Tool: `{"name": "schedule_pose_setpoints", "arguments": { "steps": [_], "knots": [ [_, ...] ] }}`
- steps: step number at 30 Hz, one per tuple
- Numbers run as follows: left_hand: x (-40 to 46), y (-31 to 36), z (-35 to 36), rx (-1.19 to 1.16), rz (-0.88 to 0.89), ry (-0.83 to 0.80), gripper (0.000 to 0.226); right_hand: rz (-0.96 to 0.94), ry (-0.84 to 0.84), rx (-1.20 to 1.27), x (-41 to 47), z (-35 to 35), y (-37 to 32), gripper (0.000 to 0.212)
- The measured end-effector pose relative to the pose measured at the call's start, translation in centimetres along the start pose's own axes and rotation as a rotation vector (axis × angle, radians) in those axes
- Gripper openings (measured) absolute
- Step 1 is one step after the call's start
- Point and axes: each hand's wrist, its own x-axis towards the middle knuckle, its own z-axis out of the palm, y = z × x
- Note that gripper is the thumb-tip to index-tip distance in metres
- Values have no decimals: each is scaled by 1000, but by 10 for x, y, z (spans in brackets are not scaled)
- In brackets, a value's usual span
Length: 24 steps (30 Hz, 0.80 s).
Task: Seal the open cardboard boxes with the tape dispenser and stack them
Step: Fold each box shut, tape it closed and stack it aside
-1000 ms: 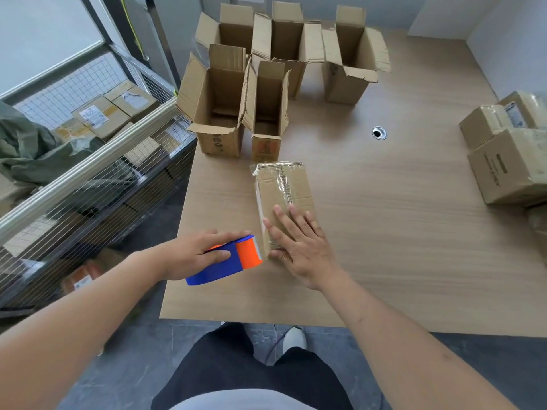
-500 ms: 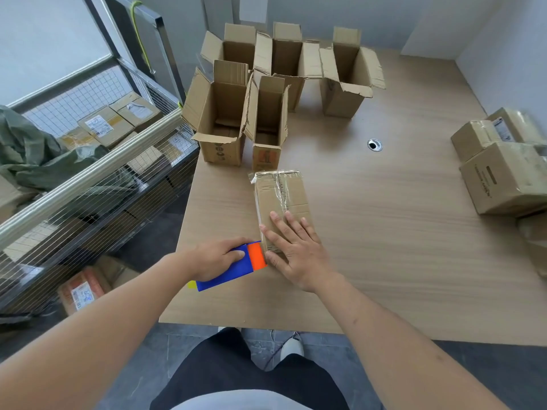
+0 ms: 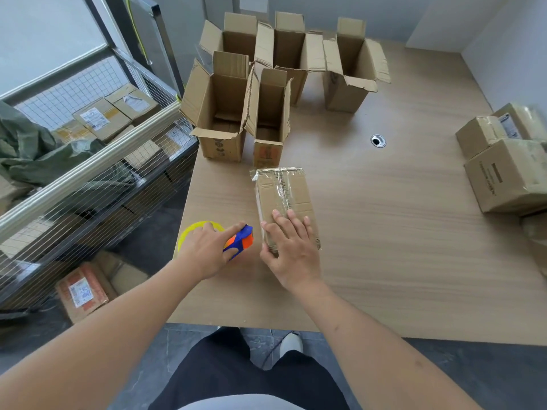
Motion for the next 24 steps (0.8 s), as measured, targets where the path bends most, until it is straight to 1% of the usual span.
{"name": "schedule_pose_setpoints", "arguments": {
  "steps": [3, 7, 10, 13, 15, 18, 19, 22, 24],
  "knots": [
    [2, 4, 20, 47, 3, 16, 65, -47, 92, -85, 0, 11, 1, 45],
    [4, 2, 36, -1, 25, 68, 63, -114, 160, -193, -2, 22, 7, 40],
    [5, -3, 40, -34, 50, 88, 64, -128, 190, -215, -4, 25, 9, 38],
    [5, -6, 40, -26, 73, 93, 67, -112, 188, -207, -3, 24, 7, 44],
    [6, -6, 39, -9, 88, 88, 69, -94, 138, -214, -3, 21, 7, 55],
    [6, -7, 29, 8, 79, 65, 68, -86, -20, -257, -5, 12, 8, 96],
    [5, -7, 24, 10, 73, 72, 67, -80, -56, -253, -4, 9, 7, 106],
    [4, -6, 7, -11, 93, 131, 62, -52, -165, -200, -1, -5, 5, 127],
    [4, 0, -4, -62, 134, 164, 57, -29, -292, -131, 1, -16, 5, 137]
  ]
}}
